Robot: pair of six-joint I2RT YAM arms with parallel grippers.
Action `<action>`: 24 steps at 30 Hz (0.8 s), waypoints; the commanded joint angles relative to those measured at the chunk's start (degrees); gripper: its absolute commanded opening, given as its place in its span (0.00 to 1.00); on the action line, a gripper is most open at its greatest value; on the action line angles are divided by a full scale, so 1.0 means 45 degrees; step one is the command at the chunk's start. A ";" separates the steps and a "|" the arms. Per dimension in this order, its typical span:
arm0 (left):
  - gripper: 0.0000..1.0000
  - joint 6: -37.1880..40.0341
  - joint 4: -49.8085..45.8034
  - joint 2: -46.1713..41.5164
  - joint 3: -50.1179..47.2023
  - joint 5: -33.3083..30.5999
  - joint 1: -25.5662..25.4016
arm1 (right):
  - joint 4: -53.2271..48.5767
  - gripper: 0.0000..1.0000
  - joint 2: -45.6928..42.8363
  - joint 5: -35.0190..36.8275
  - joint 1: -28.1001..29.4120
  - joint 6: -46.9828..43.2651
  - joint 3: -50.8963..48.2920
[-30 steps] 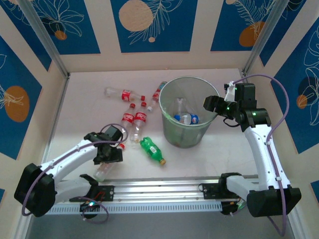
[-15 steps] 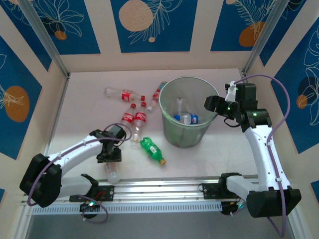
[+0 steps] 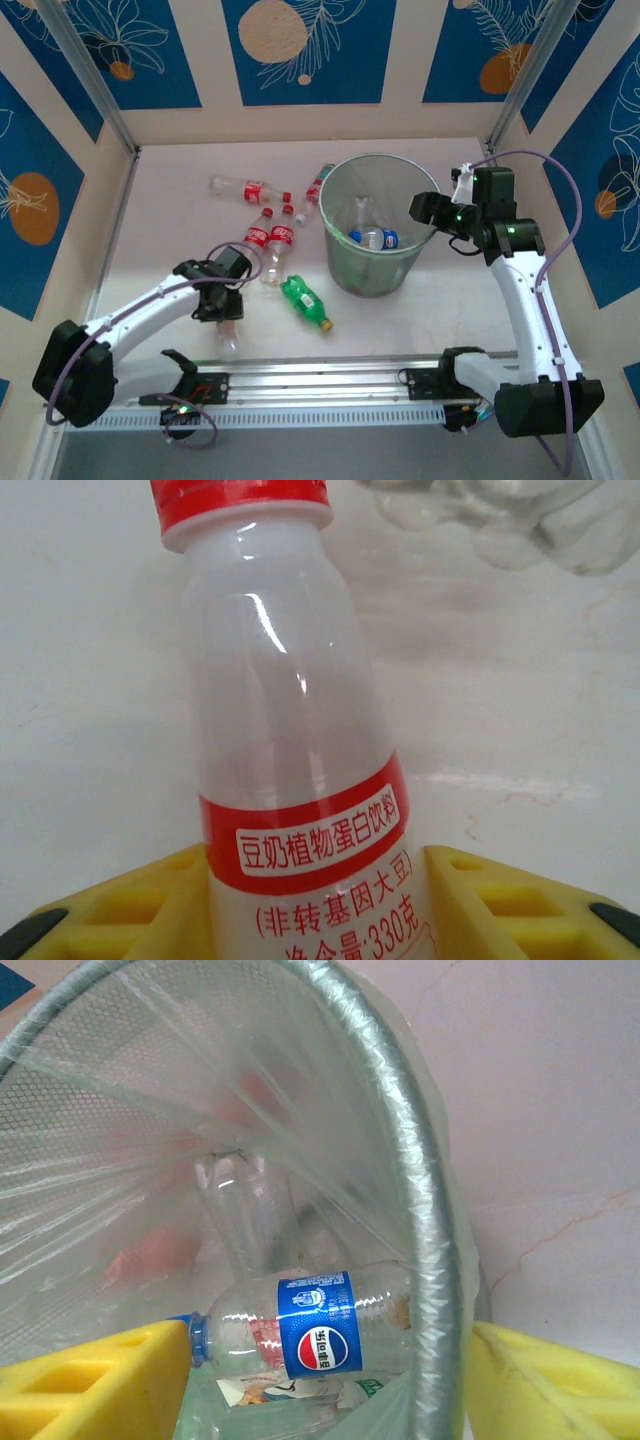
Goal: Put the plastic bottles in the bin
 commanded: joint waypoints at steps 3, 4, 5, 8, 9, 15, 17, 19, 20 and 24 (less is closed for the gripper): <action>0.48 -0.0743 -0.0051 -0.1893 0.0067 0.0133 -0.0139 | -0.0281 0.71 -0.0237 -0.0134 -0.0078 -0.0071 0.0201; 0.48 -0.0852 -0.0095 -0.2334 0.0054 0.0092 -0.0131 | -0.0290 0.71 -0.0238 -0.0124 -0.0078 -0.0106 0.0218; 0.48 -0.0987 -0.0223 -0.2840 0.0130 -0.0052 -0.0148 | -0.0225 0.71 -0.0237 -0.0145 -0.0078 -0.0110 0.0217; 0.48 -0.1085 -0.0629 -0.3985 0.0623 -0.0469 -0.0130 | 0.0137 0.71 -0.0267 -0.0490 -0.0078 0.0157 0.0059; 0.48 -0.1094 -0.0710 -0.4247 0.0841 -0.0553 -0.0120 | 0.0296 0.71 -0.0311 -0.0651 -0.0081 0.0276 0.0010; 0.48 -0.0353 -0.0441 -0.4503 0.2412 -0.0483 -0.0130 | 0.0448 0.71 -0.0603 -0.0565 -0.0083 0.0410 -0.0167; 0.48 0.0146 0.0077 -0.4303 0.3150 -0.0578 -0.0130 | 0.0487 0.71 -0.0629 -0.0550 -0.0079 0.0447 -0.0216; 0.48 0.0622 0.0847 -0.3955 0.3919 -0.0493 -0.0129 | 0.0593 0.71 -0.0646 -0.0697 -0.0078 0.0525 -0.0269; 0.48 0.0877 0.1430 -0.3675 0.4355 -0.0342 -0.0130 | 0.0643 0.71 -0.0643 -0.0762 -0.0080 0.0565 -0.0294; 0.48 0.1830 0.3698 -0.2095 0.6299 0.0887 -0.0130 | 0.0761 0.71 -0.0664 -0.0788 -0.0059 0.0587 -0.0343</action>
